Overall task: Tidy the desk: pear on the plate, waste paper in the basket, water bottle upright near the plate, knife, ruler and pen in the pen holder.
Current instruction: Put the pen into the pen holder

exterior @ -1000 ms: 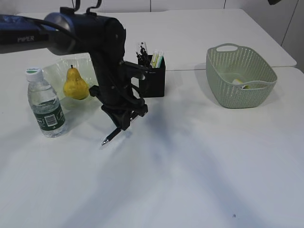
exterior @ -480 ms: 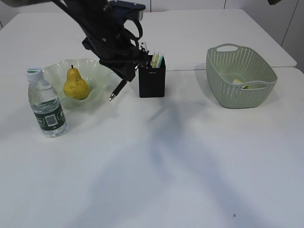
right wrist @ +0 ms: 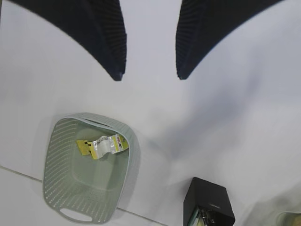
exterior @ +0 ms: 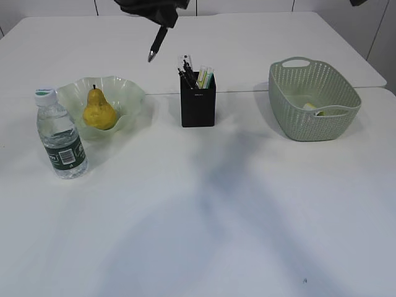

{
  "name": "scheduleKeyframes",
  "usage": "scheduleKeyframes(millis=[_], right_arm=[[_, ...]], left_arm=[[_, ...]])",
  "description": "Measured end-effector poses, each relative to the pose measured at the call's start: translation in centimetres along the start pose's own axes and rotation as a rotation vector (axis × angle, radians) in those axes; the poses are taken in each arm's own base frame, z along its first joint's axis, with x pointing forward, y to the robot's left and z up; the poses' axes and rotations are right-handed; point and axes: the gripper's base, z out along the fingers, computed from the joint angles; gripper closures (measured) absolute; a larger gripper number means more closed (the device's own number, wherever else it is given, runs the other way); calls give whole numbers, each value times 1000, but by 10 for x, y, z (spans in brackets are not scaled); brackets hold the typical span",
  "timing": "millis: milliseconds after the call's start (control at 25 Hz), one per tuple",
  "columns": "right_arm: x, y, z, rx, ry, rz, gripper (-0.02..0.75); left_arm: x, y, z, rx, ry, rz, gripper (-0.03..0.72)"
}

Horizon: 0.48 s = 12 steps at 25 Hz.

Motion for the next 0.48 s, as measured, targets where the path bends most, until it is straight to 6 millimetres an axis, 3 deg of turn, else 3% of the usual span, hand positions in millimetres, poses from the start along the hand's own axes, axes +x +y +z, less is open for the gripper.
scheduleKeyframes(millis=[200, 480], right_arm=[[0, 0, 0, 0, 0, 0, 441], [0, -1, 0, 10, 0, -9, 441]], left_arm=[[3, 1, 6, -11, -139, 8, 624], [48, 2, 27, -17, -443, 8, 624]])
